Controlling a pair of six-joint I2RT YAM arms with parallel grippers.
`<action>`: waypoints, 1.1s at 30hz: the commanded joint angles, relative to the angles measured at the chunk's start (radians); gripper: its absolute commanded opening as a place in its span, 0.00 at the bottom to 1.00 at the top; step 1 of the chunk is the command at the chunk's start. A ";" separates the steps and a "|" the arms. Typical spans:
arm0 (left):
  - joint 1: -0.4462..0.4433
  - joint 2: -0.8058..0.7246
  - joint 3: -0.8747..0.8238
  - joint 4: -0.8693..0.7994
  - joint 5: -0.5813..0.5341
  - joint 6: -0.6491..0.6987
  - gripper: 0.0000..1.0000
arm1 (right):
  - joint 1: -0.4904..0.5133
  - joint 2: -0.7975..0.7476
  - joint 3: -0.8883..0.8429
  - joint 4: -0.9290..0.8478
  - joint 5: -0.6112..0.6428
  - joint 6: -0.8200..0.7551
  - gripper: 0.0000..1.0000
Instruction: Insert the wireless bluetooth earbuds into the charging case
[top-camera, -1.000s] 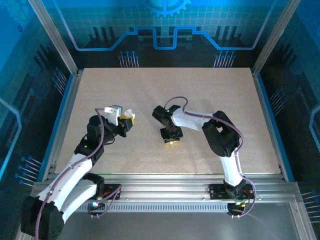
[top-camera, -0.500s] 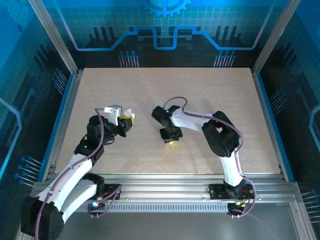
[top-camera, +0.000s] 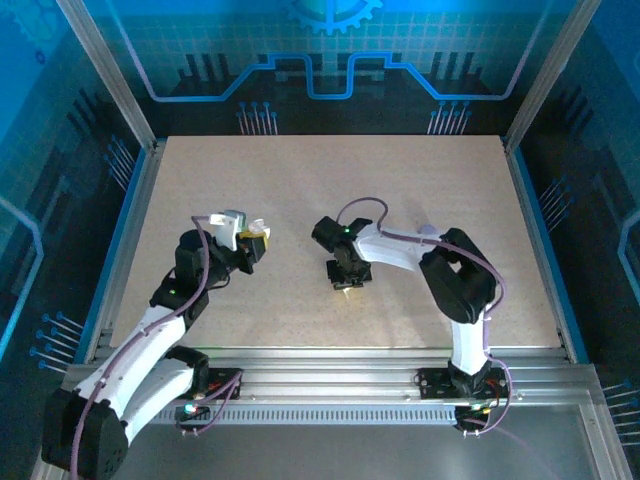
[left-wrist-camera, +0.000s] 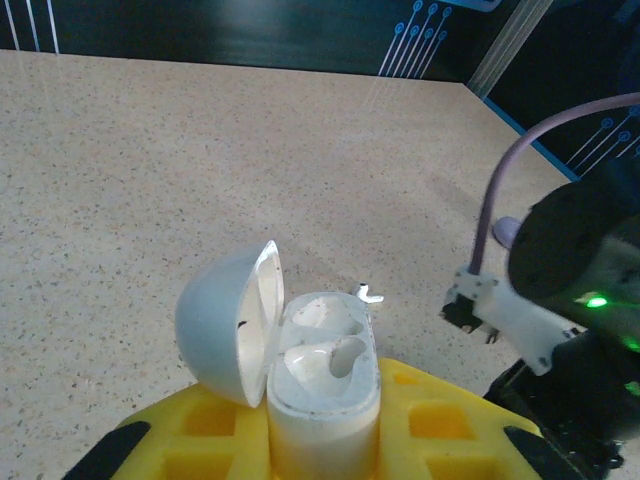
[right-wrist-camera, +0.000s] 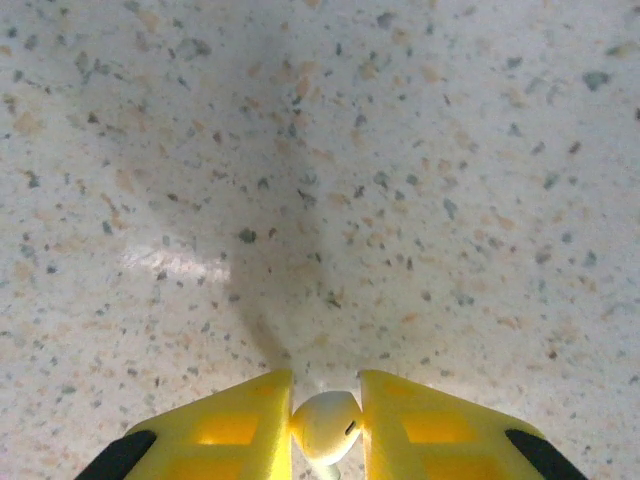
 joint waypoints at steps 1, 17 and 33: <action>-0.016 0.028 -0.013 0.066 0.035 -0.022 0.16 | -0.008 -0.080 -0.047 0.082 0.019 0.071 0.23; -0.191 0.313 -0.005 0.329 0.008 0.009 0.16 | -0.049 -0.340 -0.226 0.309 0.101 0.142 0.22; -0.271 0.487 0.024 0.478 -0.005 0.002 0.16 | -0.069 -0.465 -0.281 0.375 0.133 0.152 0.22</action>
